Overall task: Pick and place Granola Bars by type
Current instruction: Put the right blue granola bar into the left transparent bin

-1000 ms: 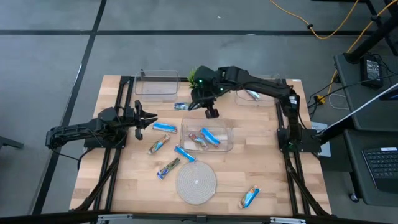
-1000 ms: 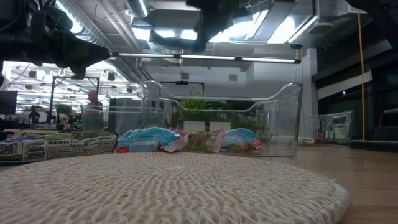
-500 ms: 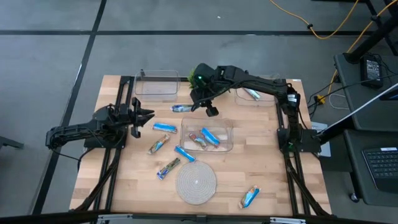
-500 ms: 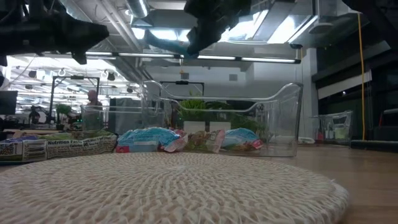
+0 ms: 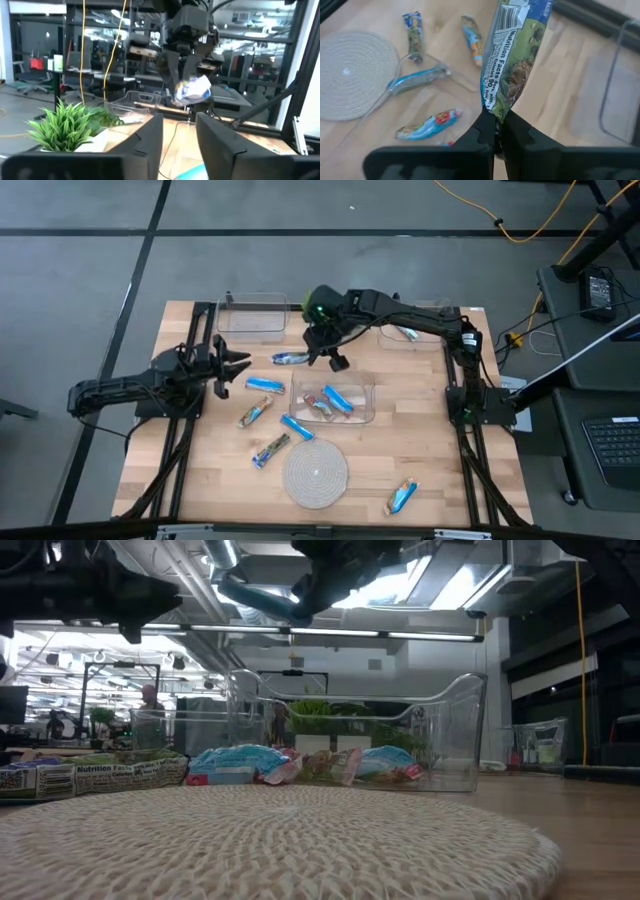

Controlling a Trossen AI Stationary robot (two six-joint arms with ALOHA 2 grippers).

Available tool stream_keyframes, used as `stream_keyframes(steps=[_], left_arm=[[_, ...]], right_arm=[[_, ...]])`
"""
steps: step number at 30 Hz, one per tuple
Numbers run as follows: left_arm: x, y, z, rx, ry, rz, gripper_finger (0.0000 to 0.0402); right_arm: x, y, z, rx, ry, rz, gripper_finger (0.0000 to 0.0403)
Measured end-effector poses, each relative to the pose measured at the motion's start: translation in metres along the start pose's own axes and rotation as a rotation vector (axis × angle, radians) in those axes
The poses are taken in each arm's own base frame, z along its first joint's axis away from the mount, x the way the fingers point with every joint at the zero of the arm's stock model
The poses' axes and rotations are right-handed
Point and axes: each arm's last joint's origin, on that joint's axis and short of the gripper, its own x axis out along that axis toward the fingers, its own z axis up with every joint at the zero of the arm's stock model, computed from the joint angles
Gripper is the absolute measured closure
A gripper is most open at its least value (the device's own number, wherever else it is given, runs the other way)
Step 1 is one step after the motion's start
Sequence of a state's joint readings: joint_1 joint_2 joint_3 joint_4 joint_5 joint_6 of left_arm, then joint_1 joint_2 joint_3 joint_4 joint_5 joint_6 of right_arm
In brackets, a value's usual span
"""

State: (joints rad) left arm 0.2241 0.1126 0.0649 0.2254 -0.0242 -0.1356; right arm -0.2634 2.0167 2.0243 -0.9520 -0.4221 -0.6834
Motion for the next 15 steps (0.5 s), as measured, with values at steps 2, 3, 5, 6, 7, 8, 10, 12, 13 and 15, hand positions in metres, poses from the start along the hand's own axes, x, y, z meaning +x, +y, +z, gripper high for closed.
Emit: stream_keyframes(steps=[2,3,5,6,7,8,10,12,13,15], left_arm=[[0.004,-0.001,0.004,0.011,0.024,0.005,0.0265],[0.006,-0.001,0.007,0.025,0.033,0.012,0.0251],[0.01,-0.001,0.01,0.05,0.054,0.028,0.0223],[0.012,-0.001,0.012,0.062,0.066,0.035,0.0208],[0.015,-0.001,0.013,0.074,0.079,0.04,0.0194],[0.018,-0.001,0.014,0.086,0.091,0.044,0.018],[0.023,-0.002,0.018,0.106,0.112,0.048,0.0155],[0.029,-0.003,0.022,0.125,0.131,0.049,0.0135],[0.032,-0.003,0.023,0.137,0.142,0.052,0.0128],[0.039,-0.003,0.027,0.149,0.15,0.058,0.0116]], right_arm=[[0.001,0.0,0.003,-0.015,-0.017,-0.012,0.0386],[0.001,0.0,0.004,-0.021,-0.026,-0.017,0.0386],[0.001,-0.001,0.006,-0.029,-0.043,-0.02,0.0386],[0.001,0.0,0.006,-0.03,-0.051,-0.013,0.0386],[0.001,0.0,0.007,-0.031,-0.055,-0.007,0.0386],[0.001,0.0,0.007,-0.031,-0.055,-0.006,0.0386],[0.001,0.0,0.006,-0.03,-0.055,-0.007,0.0386],[0.001,0.0,0.006,-0.03,-0.056,-0.007,0.0386],[0.001,0.0,0.007,-0.031,-0.058,-0.003,0.0386],[0.001,0.001,0.007,-0.032,-0.069,0.01,0.0386]])
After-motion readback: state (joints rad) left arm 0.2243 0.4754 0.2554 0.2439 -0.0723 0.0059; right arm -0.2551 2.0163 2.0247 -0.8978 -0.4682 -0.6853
